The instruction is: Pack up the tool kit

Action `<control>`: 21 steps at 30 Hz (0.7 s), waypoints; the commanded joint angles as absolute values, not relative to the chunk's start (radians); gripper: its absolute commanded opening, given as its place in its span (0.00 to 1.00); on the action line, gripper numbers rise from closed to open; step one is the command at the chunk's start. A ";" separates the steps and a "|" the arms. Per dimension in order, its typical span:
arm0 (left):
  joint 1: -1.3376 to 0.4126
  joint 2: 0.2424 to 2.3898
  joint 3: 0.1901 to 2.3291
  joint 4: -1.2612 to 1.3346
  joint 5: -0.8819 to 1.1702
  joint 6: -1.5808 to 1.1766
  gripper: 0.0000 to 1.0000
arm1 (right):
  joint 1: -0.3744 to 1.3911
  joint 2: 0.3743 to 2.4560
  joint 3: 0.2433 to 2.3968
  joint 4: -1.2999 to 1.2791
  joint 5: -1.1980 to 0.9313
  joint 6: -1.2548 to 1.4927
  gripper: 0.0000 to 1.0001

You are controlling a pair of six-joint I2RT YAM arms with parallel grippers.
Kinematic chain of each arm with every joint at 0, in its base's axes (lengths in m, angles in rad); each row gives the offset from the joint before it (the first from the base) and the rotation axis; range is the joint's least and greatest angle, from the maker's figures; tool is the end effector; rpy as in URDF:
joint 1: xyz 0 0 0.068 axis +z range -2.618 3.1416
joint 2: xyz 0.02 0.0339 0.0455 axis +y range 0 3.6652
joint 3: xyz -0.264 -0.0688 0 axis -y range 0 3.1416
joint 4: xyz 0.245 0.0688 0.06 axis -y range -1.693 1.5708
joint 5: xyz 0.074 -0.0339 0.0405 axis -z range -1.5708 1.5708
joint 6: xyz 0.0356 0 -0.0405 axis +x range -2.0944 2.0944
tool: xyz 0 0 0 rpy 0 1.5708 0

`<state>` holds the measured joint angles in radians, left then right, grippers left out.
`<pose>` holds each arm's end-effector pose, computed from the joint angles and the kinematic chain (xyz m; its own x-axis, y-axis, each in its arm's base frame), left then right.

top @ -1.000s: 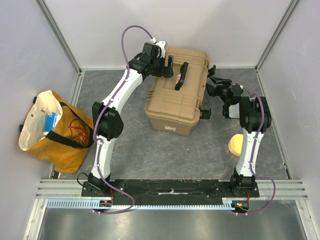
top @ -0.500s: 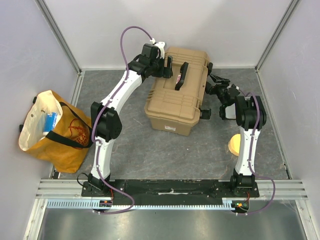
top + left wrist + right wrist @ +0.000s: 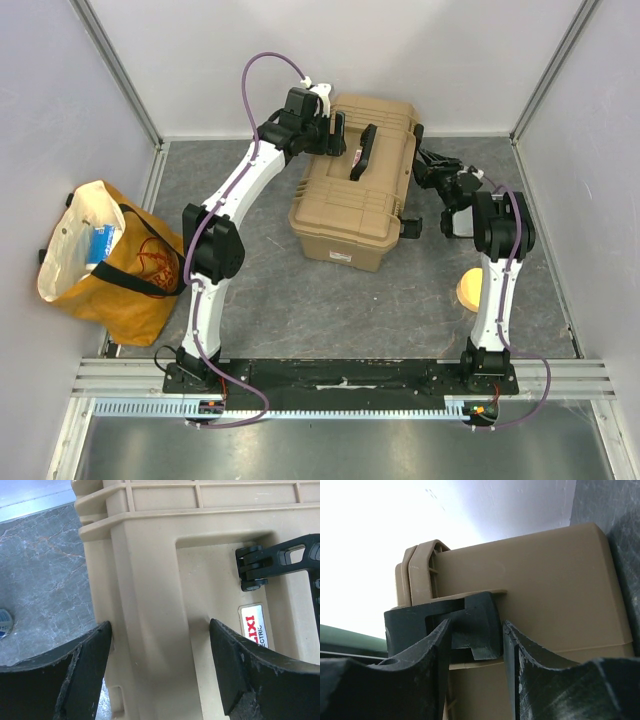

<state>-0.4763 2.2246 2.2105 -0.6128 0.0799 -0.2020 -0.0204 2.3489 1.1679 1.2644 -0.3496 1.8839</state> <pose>0.4564 -0.2387 0.3154 -0.6140 0.0917 -0.7840 0.3994 0.8928 -0.2083 0.4611 0.0028 0.1067 -0.3321 0.9008 0.2798 0.0200 -0.2898 0.9569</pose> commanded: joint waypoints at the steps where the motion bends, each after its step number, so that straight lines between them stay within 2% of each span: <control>1: -0.509 2.395 2.109 -0.920 0.058 -0.176 0.81 | -0.005 2.214 1.215 1.197 -0.403 1.697 0.49; 6: -0.511 2.401 2.108 -0.928 0.034 -0.178 0.80 | -0.005 2.155 1.244 1.020 -0.414 1.565 0.49; 21: -0.518 2.431 2.141 -0.945 0.029 -0.178 0.79 | 0.028 2.065 1.335 0.741 -0.410 1.289 0.49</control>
